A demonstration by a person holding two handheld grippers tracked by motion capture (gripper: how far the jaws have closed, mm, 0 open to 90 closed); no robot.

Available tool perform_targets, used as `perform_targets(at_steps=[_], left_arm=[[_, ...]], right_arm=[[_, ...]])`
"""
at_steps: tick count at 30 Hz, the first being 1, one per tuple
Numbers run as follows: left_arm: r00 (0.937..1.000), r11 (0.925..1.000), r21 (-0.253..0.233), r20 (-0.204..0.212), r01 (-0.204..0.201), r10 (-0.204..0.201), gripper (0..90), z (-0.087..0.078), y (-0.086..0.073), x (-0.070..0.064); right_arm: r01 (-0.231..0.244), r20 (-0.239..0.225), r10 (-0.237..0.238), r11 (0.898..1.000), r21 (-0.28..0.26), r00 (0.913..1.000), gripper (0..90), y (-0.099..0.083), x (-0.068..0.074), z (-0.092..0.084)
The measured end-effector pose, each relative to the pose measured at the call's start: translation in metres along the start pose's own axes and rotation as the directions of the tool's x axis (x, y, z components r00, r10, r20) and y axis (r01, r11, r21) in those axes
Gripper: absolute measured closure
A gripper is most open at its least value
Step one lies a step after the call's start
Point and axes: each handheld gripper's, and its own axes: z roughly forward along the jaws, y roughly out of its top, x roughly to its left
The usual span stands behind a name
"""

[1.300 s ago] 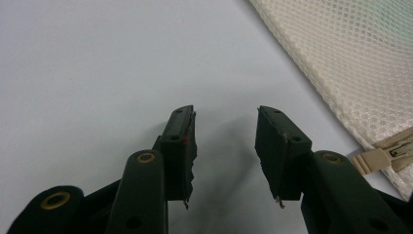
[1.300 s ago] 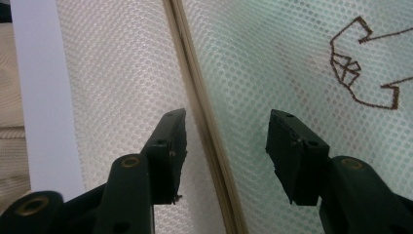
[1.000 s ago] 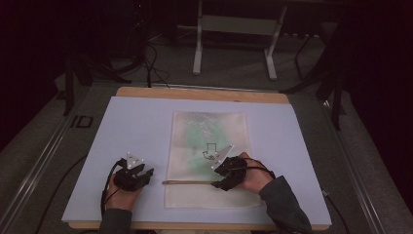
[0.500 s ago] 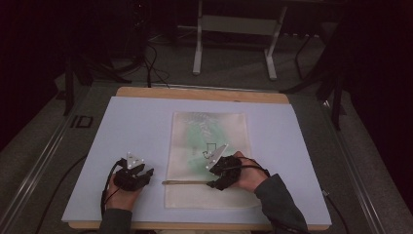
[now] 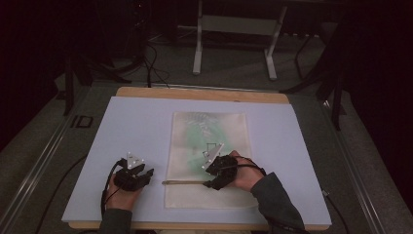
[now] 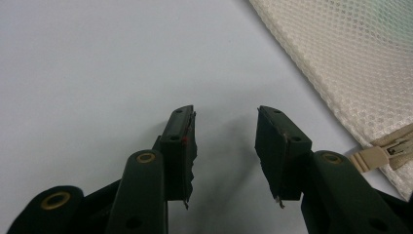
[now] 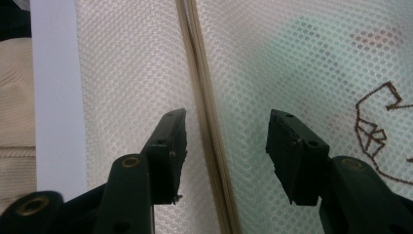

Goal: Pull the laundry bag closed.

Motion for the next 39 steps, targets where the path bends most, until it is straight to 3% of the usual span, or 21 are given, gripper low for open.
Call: perform_targets(at_steps=[39], left_arm=[[1.0, 1.0, 0.004, 0.005, -0.001, 0.001, 58.0, 0.0, 0.0, 0.0]], right_arm=[[0.042, -0.045, -0.042, 0.999, 0.005, 0.9981, 49.2, 0.031, 0.005, 0.019]])
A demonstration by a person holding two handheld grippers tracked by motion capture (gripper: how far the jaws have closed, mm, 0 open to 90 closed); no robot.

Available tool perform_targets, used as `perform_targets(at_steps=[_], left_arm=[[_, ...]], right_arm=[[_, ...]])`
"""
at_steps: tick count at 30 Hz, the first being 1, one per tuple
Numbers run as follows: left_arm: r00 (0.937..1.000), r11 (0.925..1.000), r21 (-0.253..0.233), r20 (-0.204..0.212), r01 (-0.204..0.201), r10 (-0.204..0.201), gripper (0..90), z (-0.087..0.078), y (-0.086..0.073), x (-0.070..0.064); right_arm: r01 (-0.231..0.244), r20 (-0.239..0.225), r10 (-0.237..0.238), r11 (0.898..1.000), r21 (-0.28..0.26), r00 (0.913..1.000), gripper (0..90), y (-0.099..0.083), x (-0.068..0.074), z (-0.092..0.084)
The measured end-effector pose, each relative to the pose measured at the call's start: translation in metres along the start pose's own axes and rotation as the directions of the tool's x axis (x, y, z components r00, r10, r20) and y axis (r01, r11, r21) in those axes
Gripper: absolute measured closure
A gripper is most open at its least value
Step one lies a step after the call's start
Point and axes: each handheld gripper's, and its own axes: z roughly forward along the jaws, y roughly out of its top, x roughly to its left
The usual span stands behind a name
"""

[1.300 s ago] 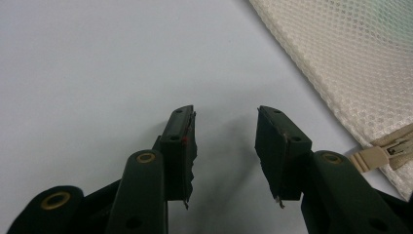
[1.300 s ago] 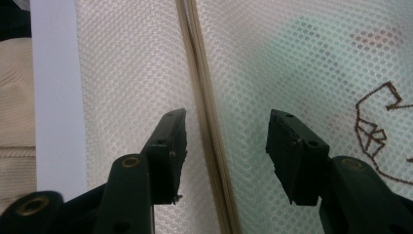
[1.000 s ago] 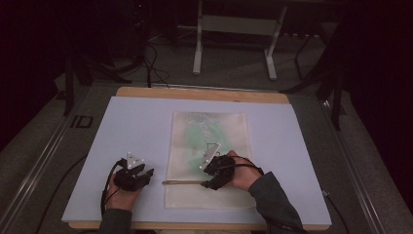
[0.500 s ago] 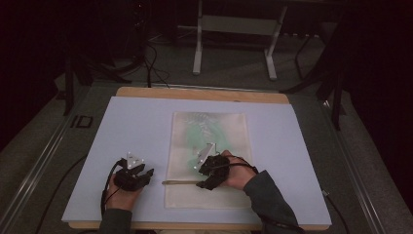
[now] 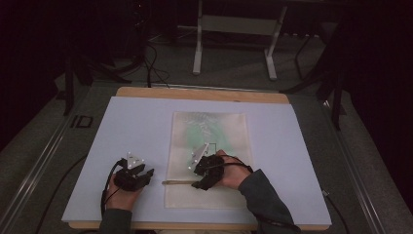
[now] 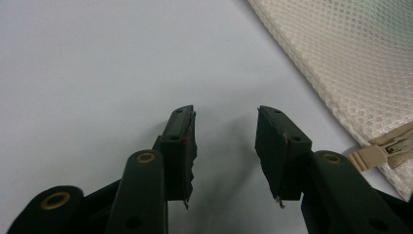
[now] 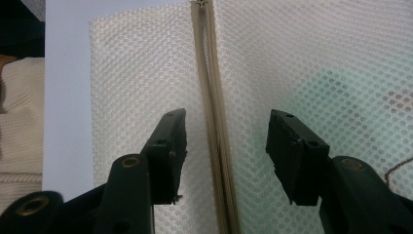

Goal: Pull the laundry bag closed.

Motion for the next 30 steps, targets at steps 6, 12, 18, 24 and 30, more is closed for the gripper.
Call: perform_targets(at_steps=[6, 12, 18, 24, 30], left_arm=[[1.0, 1.0, 0.001, 0.001, -0.001, 0.001, 58.0, 0.0, 0.0, 0.0], [1.0, 1.0, 0.002, 0.002, -0.002, 0.002, 58.0, 0.0, 0.0, 0.0], [1.0, 1.0, 0.002, 0.002, -0.002, 0.002, 58.0, 0.0, 0.0, 0.0], [1.0, 1.0, 0.004, 0.004, -0.004, 0.004, 58.0, 0.001, 0.0, -0.001], [1.0, 1.0, 0.004, 0.005, -0.004, 0.004, 58.0, 0.0, 0.0, 0.0]], right_arm=[[0.005, -0.008, -0.005, 1.0, -0.001, 1.0, 49.2, 0.005, 0.001, 0.004], [0.013, -0.015, -0.013, 1.0, -0.009, 0.9998, 49.1, 0.009, 0.002, 0.008], [0.019, -0.022, -0.019, 1.0, -0.012, 0.9996, 49.2, 0.014, 0.004, 0.011], [0.026, -0.026, -0.027, 1.0, -0.013, 0.9993, 49.2, 0.019, 0.004, 0.014], [0.035, -0.032, -0.035, 0.999, -0.01, 0.9989, 49.2, 0.026, 0.006, 0.017]])
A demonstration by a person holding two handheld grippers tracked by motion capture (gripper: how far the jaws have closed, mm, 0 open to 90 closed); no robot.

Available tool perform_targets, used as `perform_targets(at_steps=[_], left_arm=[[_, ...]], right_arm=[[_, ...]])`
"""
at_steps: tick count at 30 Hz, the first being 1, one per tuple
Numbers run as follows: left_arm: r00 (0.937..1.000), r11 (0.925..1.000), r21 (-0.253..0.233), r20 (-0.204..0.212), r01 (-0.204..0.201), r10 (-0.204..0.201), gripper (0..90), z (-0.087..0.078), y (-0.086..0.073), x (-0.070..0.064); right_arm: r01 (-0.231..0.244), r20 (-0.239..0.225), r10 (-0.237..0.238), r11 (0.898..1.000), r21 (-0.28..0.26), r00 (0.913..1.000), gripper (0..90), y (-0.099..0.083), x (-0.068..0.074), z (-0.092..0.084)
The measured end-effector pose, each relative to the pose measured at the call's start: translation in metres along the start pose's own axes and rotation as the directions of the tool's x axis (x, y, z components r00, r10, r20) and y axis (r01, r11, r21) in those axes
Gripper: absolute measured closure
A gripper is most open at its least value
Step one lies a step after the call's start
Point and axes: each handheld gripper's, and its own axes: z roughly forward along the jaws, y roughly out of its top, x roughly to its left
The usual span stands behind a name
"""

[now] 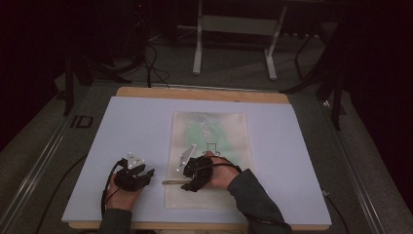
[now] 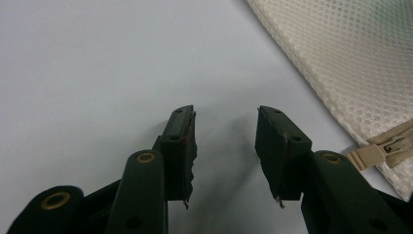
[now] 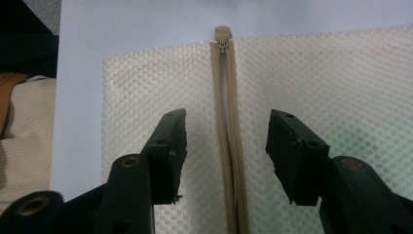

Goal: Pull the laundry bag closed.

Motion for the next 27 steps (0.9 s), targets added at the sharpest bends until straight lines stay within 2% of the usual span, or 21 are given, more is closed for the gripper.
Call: perform_targets(at_steps=[21, 27], left_arm=[[1.0, 0.9999, -0.012, -0.002, 0.001, -0.001, 58.0, -0.001, 0.0, 0.0], [1.0, 0.9997, -0.024, -0.002, -0.007, 0.007, 58.0, -0.003, 0.0, -0.001]], right_arm=[[0.01, -0.002, -0.01, 1.0, -0.02, 1.0, 50.1, 0.018, -0.001, 0.01], [0.016, -0.004, -0.016, 1.0, -0.02, 0.9999, 53.9, 0.024, -0.001, 0.014]])
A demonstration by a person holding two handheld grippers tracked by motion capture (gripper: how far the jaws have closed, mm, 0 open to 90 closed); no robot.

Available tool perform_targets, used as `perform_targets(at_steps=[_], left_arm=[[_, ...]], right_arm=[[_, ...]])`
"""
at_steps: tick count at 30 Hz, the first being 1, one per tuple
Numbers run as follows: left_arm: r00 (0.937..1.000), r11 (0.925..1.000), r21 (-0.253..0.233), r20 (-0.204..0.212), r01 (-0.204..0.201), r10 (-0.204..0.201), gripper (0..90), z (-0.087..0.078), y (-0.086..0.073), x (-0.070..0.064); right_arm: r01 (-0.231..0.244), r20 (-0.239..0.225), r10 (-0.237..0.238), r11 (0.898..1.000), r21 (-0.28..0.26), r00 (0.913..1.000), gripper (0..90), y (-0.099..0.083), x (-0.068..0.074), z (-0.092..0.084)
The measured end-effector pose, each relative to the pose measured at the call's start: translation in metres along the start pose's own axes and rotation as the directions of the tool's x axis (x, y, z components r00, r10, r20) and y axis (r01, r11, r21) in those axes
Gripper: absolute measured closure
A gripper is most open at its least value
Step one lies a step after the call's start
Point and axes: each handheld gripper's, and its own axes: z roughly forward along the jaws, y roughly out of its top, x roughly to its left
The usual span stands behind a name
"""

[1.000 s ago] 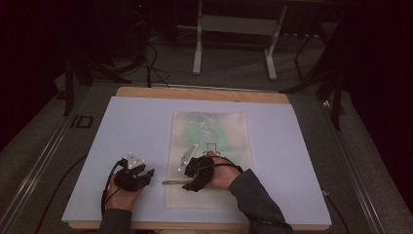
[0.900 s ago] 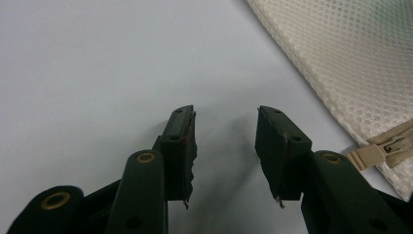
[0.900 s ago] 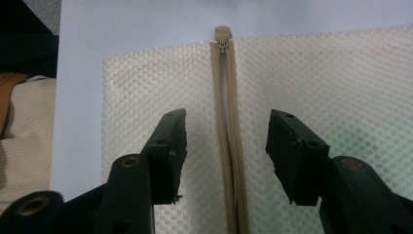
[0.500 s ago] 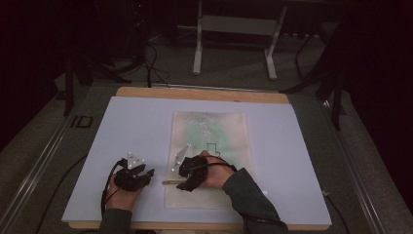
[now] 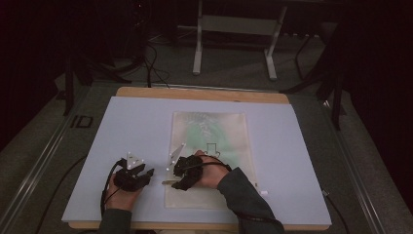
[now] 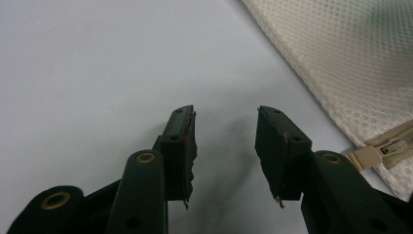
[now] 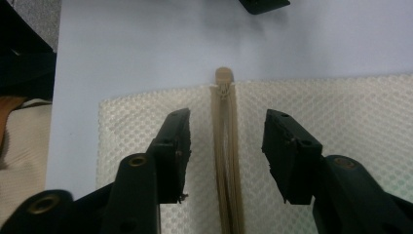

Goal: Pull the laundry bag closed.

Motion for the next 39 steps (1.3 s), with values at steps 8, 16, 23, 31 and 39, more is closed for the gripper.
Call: perform_targets(at_steps=[8, 16, 23, 31, 39], left_arm=[[1.0, 1.0, -0.008, -0.002, -0.005, 0.005, 58.0, -0.001, 0.0, 0.0], [1.0, 1.0, -0.007, -0.003, -0.007, 0.007, 58.0, -0.001, 0.0, 0.0], [0.9999, 0.9999, -0.003, -0.006, -0.014, 0.014, 58.0, -0.001, 0.0, -0.001], [0.9999, 0.9999, -0.004, -0.006, -0.011, 0.011, 57.9, -0.001, 0.0, 0.0], [1.0, 1.0, -0.008, -0.006, -0.006, 0.006, 57.7, -0.001, 0.0, 0.0]], right_arm=[[-0.005, -0.003, 0.005, 1.0, -0.001, 1.0, 60.0, 0.006, -0.001, 0.006], [-0.014, -0.004, 0.014, 1.0, -0.006, 0.9999, 67.1, 0.011, -0.001, 0.011], [-0.024, -0.016, 0.024, 1.0, -0.005, 0.9996, 72.0, 0.016, 0.001, 0.019], [-0.022, -0.007, 0.022, 1.0, -0.001, 0.9997, 77.6, 0.023, 0.0, 0.027], [-0.026, 0.001, 0.026, 1.0, 0.011, 0.9997, 75.1, 0.03, 0.002, 0.036]])
